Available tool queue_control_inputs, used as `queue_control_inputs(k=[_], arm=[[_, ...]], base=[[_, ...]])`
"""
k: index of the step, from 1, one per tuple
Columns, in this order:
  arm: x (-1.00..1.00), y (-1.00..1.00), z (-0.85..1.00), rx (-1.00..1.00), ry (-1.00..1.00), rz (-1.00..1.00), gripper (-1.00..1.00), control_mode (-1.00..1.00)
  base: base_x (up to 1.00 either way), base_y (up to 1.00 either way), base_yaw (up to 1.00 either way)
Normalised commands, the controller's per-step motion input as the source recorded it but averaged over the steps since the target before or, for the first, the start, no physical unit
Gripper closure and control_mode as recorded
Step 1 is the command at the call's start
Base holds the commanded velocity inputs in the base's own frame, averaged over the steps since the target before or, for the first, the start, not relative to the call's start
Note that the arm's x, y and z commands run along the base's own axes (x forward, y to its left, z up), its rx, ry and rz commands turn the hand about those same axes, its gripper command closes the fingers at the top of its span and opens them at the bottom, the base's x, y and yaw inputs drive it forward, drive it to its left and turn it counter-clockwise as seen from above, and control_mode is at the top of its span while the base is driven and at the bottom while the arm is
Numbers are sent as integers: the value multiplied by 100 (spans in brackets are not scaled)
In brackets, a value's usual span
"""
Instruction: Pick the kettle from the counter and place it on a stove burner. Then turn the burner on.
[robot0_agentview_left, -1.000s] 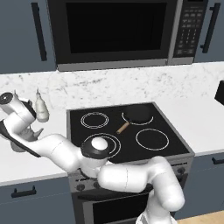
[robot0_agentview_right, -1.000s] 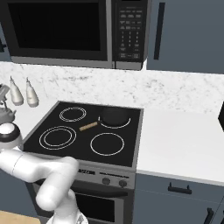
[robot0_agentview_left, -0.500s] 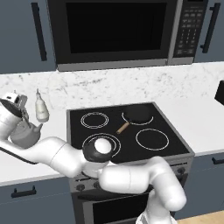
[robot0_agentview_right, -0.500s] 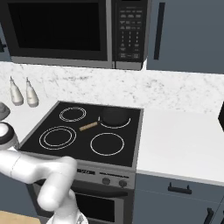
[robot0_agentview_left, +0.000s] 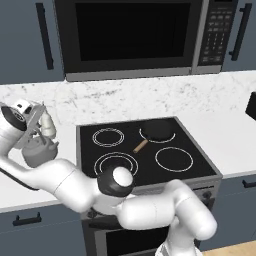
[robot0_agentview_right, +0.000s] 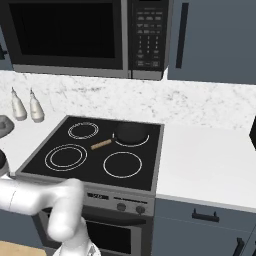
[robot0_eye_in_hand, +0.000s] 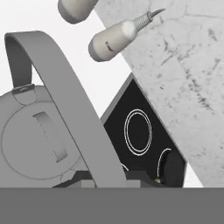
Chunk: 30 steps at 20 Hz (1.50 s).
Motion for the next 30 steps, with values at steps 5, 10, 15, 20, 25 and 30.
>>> queue_control_inputs(k=[5, 10, 15, 20, 25, 30], arm=[[-7, -100, -40, 3, -16, 0, 100, -100], [-8, -100, -70, 1, -15, 0, 100, -100], [0, -100, 0, 18, -3, 0, 100, -100], [8, -100, -4, 16, -5, 3, 100, -100], [13, -100, -20, 7, -6, 6, 100, -100], [13, -69, -21, 0, -5, 8, 100, -100]], base=[[0, 0, 0], [0, 0, 0], [0, 0, 0], [0, 0, 0], [0, 0, 0], [0, 0, 0]])
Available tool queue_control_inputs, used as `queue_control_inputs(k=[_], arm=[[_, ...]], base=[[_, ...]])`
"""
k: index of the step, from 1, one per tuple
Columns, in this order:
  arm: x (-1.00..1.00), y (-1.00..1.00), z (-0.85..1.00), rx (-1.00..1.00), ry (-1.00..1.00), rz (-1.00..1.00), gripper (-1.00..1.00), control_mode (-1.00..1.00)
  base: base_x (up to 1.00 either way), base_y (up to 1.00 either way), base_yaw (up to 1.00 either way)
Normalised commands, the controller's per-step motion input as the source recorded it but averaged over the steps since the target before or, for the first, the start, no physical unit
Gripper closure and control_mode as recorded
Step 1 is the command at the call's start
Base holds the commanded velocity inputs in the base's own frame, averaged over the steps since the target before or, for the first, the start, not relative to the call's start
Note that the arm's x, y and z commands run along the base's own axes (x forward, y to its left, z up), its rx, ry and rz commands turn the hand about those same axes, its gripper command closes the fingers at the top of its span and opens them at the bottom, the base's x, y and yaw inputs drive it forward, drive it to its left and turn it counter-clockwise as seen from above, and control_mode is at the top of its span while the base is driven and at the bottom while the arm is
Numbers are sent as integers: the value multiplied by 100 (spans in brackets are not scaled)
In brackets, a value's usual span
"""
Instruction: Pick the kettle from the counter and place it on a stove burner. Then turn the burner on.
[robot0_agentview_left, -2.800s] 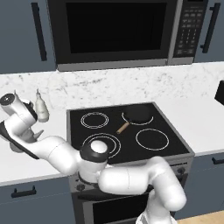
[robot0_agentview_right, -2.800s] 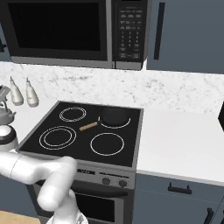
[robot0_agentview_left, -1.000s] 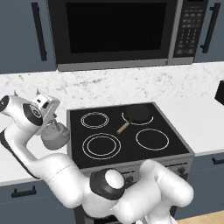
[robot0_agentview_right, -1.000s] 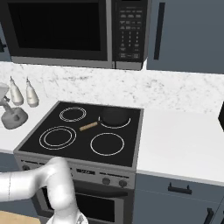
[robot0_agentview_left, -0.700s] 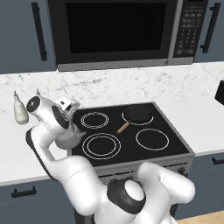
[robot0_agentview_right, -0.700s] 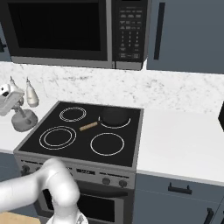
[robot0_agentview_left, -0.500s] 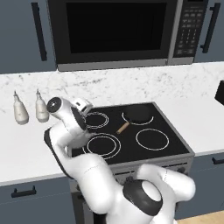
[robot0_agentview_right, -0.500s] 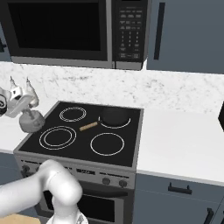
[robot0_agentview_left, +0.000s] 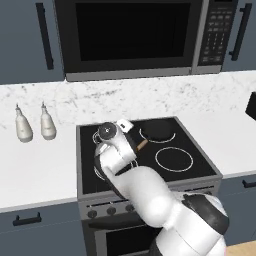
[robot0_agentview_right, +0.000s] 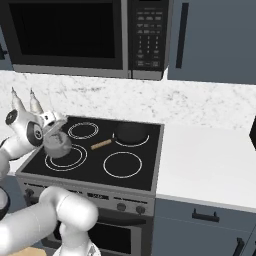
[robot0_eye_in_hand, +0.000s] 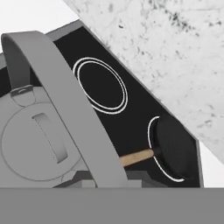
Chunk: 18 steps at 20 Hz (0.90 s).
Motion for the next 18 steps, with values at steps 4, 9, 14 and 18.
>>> queue_control_inputs(k=[4, 9, 14, 18], arm=[[7, -26, -17, 0, -2, 5, 100, -100], [17, 0, -5, -1, 9, 0, 100, -100], [22, 0, -7, -2, 14, 0, 100, -100], [1, -5, -12, -2, 0, 0, 100, -100]], base=[[0, 0, 0], [0, 0, 0], [0, 0, 0], [0, 0, 0]])
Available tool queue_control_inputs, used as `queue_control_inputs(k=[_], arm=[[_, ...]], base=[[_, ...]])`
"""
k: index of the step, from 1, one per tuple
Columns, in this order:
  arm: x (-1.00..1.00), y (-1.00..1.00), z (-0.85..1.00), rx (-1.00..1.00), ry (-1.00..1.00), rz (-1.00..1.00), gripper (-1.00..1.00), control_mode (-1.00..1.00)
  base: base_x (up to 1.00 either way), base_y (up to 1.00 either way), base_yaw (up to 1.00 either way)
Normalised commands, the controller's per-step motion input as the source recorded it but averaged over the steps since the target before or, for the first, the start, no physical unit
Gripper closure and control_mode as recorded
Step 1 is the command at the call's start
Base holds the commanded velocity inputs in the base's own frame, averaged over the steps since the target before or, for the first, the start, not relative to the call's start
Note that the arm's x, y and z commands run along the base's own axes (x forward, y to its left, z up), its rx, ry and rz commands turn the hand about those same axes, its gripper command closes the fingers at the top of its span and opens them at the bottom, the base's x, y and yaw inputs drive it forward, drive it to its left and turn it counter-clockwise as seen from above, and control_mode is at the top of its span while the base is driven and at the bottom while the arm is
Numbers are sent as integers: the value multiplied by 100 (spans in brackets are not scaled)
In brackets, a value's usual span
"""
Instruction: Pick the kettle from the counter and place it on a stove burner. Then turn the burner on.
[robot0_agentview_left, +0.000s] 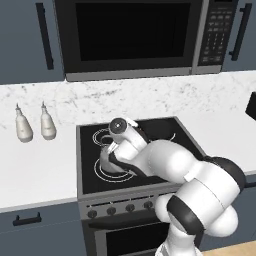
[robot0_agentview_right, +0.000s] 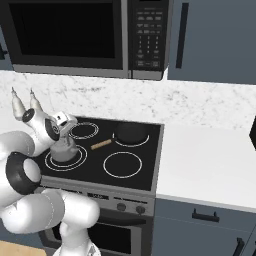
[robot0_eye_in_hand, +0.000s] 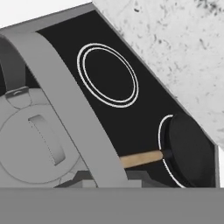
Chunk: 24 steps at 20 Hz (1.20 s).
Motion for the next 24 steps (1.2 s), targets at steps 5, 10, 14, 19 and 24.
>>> queue_control_inputs(k=[5, 10, 14, 19, 24], arm=[[2, -23, -21, -5, 0, 1, 100, -100], [4, -10, -5, -1, 1, 1, 100, -100], [0, 0, -21, -9, 6, 0, 100, -100], [0, 2, -19, -7, 6, 0, 100, -100], [0, 0, 0, 0, 0, 0, -100, -100]], base=[[0, 0, 0], [0, 0, 0], [0, 0, 0], [0, 0, 0], [0, 0, 0]])
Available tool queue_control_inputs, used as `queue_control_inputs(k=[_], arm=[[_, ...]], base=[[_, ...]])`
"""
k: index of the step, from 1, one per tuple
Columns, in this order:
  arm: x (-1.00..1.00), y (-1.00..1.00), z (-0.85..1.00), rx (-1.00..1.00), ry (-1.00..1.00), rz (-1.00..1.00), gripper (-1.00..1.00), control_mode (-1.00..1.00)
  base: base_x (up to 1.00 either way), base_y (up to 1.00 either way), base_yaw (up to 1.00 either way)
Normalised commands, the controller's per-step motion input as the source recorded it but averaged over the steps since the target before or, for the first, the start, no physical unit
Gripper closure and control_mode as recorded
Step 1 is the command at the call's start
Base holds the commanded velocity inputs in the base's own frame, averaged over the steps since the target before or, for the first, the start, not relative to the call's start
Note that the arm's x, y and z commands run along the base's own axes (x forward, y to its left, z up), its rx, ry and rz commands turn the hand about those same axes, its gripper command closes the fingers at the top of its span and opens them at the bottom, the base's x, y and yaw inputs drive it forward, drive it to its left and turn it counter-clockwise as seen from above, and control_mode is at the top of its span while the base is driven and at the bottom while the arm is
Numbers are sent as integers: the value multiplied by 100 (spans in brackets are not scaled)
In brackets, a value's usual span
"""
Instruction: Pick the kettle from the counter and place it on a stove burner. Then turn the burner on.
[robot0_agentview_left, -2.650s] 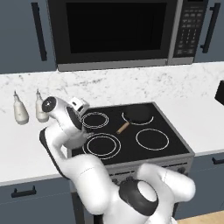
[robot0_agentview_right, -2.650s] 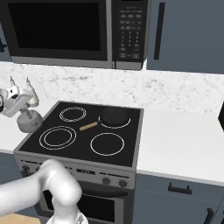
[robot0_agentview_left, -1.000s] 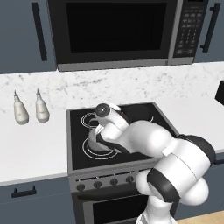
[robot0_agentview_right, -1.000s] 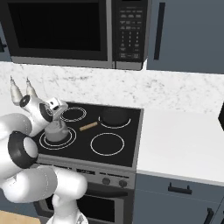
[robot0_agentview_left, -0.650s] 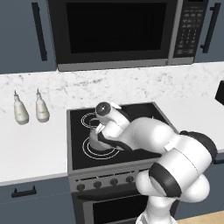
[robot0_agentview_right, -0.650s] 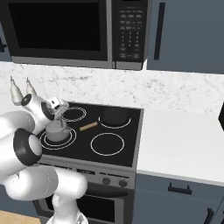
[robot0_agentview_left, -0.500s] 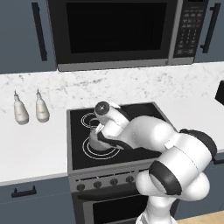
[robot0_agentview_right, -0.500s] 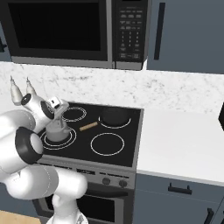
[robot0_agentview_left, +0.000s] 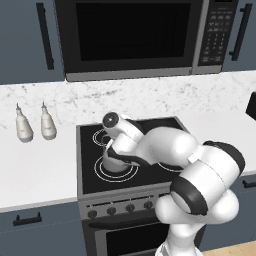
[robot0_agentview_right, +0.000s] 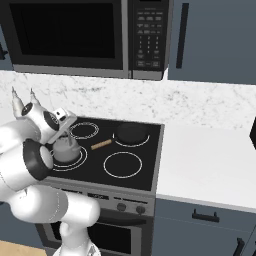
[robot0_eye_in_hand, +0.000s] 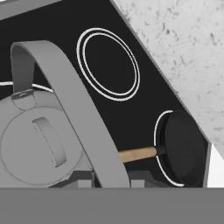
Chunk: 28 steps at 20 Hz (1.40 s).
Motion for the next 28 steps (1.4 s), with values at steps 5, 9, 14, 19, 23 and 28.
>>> queue_control_inputs(k=[5, 9, 14, 19, 23, 28], arm=[[-6, 0, -1, 0, 1, 0, -100, -100], [-22, 0, 6, 0, 0, 0, -100, -100], [-42, 2, 71, 0, -6, 0, -100, -100], [-99, 21, 15, -12, -10, 7, -100, -100], [-100, 48, -25, -34, -2, 36, -100, -100], [-100, 73, -57, -47, 0, 43, -100, -100]], base=[[0, 0, 0], [0, 0, 0], [0, 0, 0], [0, 0, 0], [0, 0, 0], [0, 0, 0]])
